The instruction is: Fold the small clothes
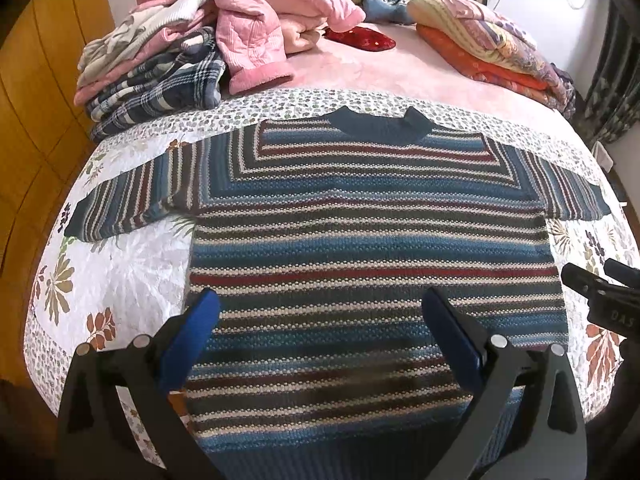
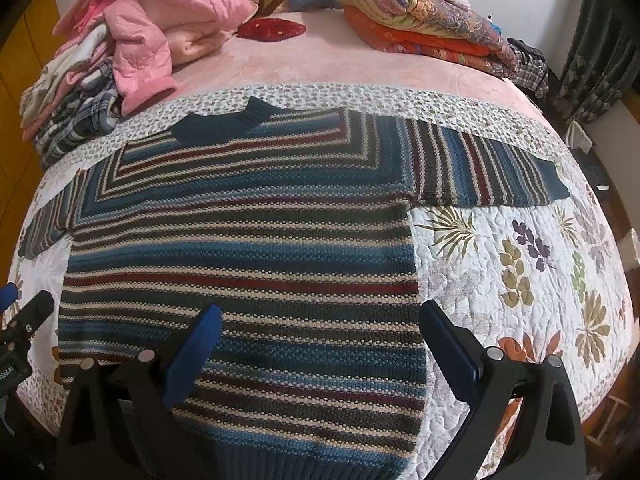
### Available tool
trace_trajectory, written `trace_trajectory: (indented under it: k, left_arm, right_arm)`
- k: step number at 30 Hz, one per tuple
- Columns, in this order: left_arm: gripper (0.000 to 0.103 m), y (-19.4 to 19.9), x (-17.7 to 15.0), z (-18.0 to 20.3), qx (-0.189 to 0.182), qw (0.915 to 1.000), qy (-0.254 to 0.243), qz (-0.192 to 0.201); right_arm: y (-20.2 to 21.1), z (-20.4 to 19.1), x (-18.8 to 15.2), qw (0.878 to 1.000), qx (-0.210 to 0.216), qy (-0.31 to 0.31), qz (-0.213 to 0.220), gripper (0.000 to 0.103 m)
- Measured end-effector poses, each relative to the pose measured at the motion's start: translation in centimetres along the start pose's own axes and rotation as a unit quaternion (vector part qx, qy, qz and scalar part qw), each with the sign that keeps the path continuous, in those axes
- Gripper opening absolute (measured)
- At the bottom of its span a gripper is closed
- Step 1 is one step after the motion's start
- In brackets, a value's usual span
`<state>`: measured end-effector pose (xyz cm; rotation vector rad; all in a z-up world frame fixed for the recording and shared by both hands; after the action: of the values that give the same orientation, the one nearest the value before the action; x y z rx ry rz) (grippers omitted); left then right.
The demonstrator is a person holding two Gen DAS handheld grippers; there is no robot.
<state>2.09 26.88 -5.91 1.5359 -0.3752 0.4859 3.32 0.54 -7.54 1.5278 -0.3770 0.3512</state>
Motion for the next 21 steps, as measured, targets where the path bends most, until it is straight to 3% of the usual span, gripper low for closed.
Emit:
trace_trajectory:
  k: [21]
  left_arm:
    - [0.1, -0.44, -0.12, -0.04, 0.013, 0.9999, -0.004, -0.001]
  right_arm:
    - [0.7, -0.64, 0.38, 1.0, -0.005, 0.005, 0.01, 0.099]
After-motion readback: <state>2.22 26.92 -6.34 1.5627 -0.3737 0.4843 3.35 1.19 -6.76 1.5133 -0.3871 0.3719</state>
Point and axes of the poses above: each gripper's, at about its wrist camera, not at the fingertips, and y roughly against the way its jaws point, z to its right, x to its top, the point moved 8 cm from there along -y, roughly the way its jaws point, and after that the axes turned 2 degrees about y, right-handed, at the moved point
